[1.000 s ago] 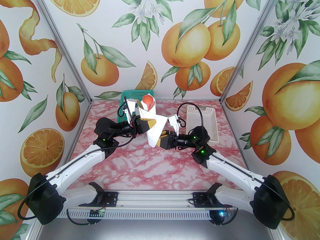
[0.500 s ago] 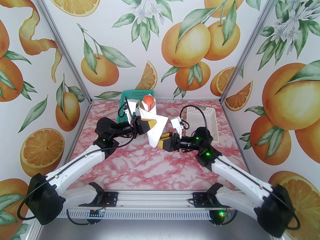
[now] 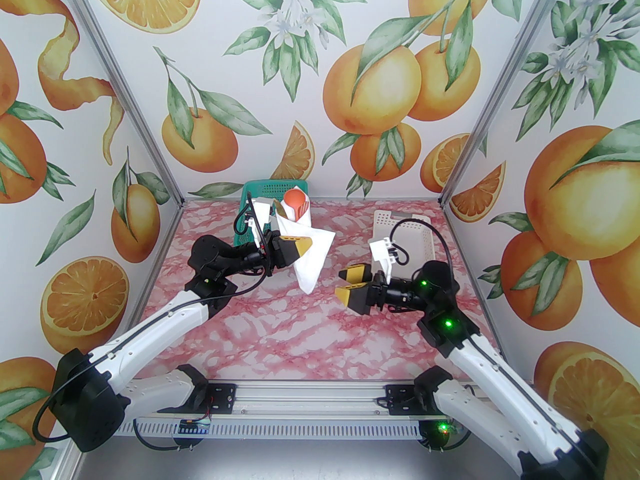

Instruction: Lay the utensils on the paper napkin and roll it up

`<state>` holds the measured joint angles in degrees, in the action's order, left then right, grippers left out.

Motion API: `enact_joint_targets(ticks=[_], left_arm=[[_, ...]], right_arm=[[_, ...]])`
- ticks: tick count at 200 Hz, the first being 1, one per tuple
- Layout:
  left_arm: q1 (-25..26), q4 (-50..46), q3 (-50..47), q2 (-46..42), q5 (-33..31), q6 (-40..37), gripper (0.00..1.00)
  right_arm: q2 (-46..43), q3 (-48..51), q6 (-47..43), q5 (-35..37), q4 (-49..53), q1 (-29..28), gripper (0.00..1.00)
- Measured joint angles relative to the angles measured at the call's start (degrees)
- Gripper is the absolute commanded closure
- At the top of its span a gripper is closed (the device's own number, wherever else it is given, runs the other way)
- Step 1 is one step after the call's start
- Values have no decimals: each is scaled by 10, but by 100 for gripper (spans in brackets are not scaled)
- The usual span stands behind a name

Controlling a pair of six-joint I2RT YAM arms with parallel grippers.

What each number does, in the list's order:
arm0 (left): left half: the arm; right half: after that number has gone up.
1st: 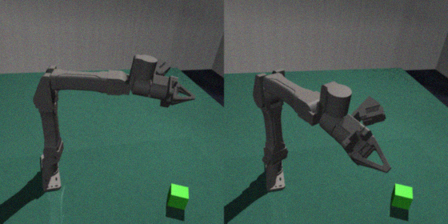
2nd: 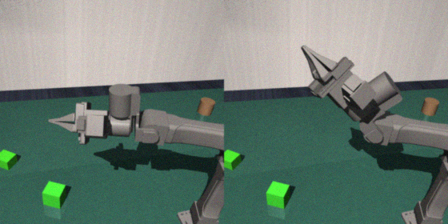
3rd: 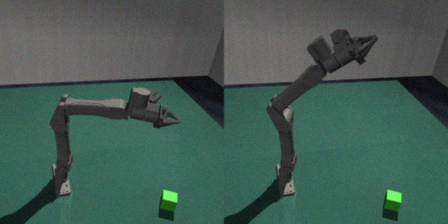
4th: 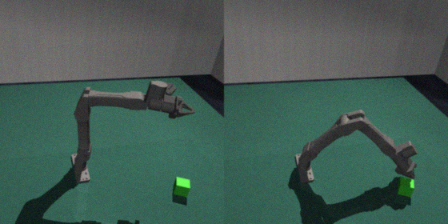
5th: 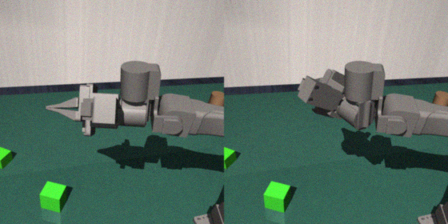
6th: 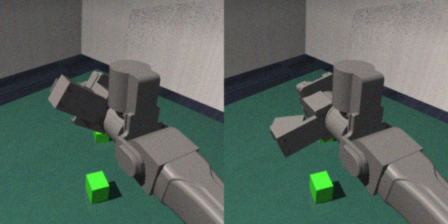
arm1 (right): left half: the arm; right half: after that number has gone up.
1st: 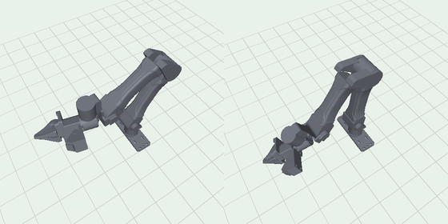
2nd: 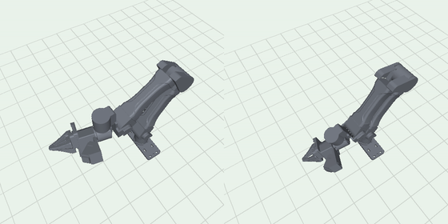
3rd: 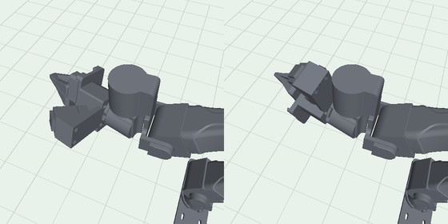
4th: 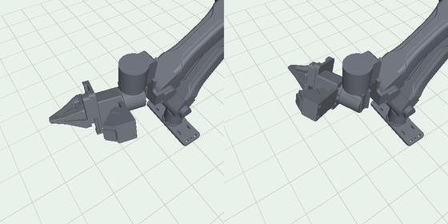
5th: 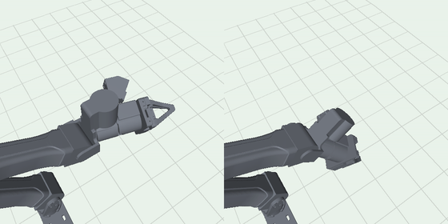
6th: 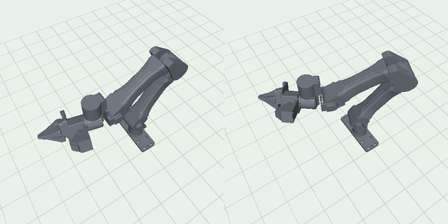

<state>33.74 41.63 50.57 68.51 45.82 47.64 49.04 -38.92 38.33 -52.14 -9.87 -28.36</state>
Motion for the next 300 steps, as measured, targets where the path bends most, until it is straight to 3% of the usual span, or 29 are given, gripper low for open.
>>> enact_joint_targets(ticks=[37, 77, 110, 155, 258, 269, 300], left_arm=[[0, 0, 0, 0, 0, 0, 100], [0, 0, 0, 0, -4, 0, 100], [0, 0, 0, 0, -9, 2, 100], [0, 0, 0, 0, -9, 3, 100], [0, -13, 0, 2, -7, 4, 100], [-1, -14, 0, 3, -6, 5, 86], [-4, -18, 2, 10, -3, 14, 66]], right_arm=[[86, -47, 2, 0, -37, -48, 0], [126, -69, 12, 0, -97, -63, 4], [141, -75, 23, 0, -128, -68, 18], [145, -82, 33, 0, -145, -69, 47], [139, -83, 28, 0, -134, -68, 87], [138, -83, 29, 0, -132, -68, 90], [138, -75, 35, 0, -137, -68, 100]])
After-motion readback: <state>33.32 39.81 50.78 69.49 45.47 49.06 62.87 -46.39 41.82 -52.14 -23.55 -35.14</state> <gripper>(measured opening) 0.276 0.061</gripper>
